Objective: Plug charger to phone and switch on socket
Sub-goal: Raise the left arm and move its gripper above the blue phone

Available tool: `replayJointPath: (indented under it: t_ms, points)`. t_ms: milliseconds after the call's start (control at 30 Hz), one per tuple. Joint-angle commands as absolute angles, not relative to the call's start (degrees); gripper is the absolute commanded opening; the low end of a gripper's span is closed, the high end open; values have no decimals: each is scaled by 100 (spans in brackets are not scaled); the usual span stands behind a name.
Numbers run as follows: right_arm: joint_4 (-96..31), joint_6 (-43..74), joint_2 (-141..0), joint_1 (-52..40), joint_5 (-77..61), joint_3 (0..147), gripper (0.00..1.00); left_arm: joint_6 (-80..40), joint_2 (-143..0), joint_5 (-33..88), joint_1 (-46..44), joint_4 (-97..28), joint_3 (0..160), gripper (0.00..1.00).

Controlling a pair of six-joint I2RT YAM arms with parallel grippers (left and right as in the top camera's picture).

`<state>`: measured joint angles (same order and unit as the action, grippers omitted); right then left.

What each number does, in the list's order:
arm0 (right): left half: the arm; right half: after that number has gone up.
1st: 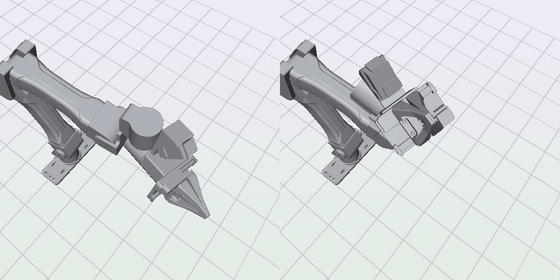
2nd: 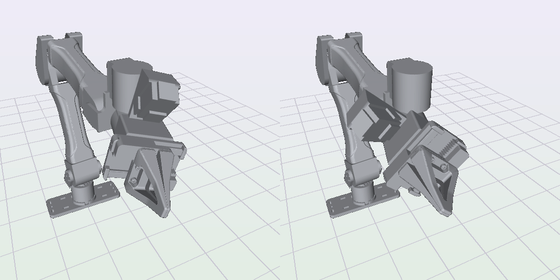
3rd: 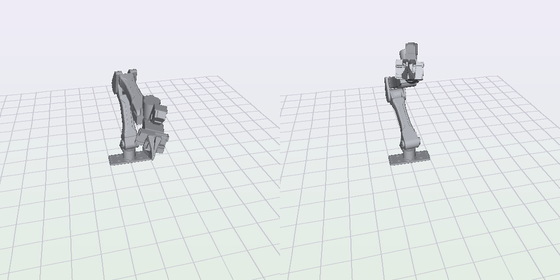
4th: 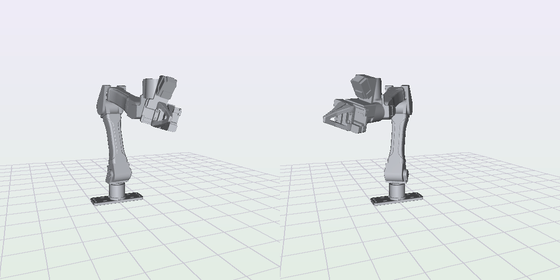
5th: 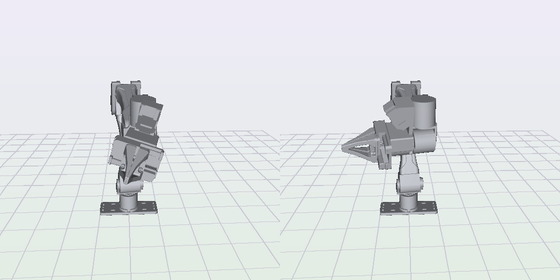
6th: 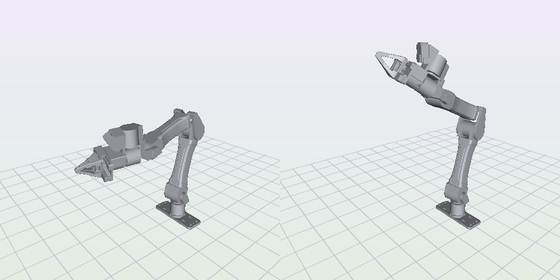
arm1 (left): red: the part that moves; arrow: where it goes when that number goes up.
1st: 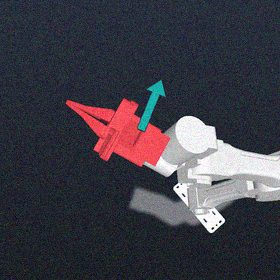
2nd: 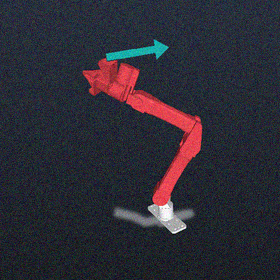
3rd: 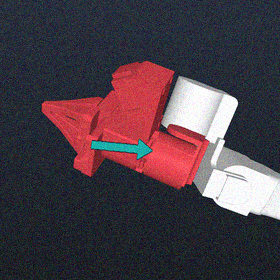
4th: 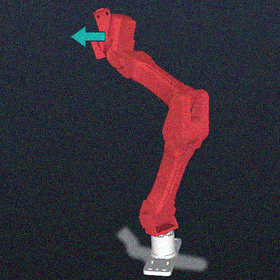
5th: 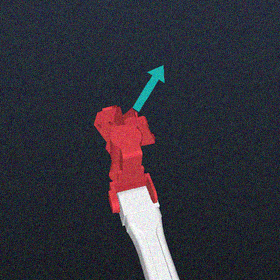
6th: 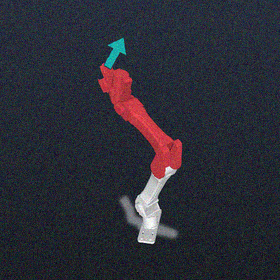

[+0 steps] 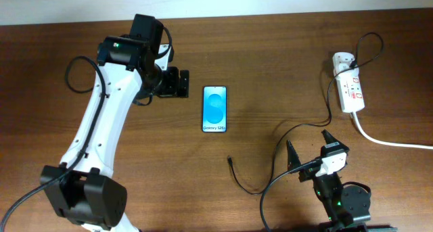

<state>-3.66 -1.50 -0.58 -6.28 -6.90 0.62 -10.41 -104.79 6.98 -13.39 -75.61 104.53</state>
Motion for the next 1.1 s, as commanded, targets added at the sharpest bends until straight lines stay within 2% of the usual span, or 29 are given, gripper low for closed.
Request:
replayJointPath:
  t_ms: [0, 333, 433, 1067]
  points:
    - [-401, -108, -21, -587, -679, 32, 98, -1131, -10536, 589, -1352, -7500, 10541, 99]
    - [-401, -108, -21, -587, -679, 32, 98, -1138, -10951, 462, -1352, -7402, 10525, 99]
    - [-401, -108, -21, -587, -679, 32, 99, -1647, -10978, -49, -1352, -7378, 10525, 99]
    - [-401, -108, -21, -587, -679, 32, 98, -1317, -11004, 215, -1352, -7258, 10503, 99]
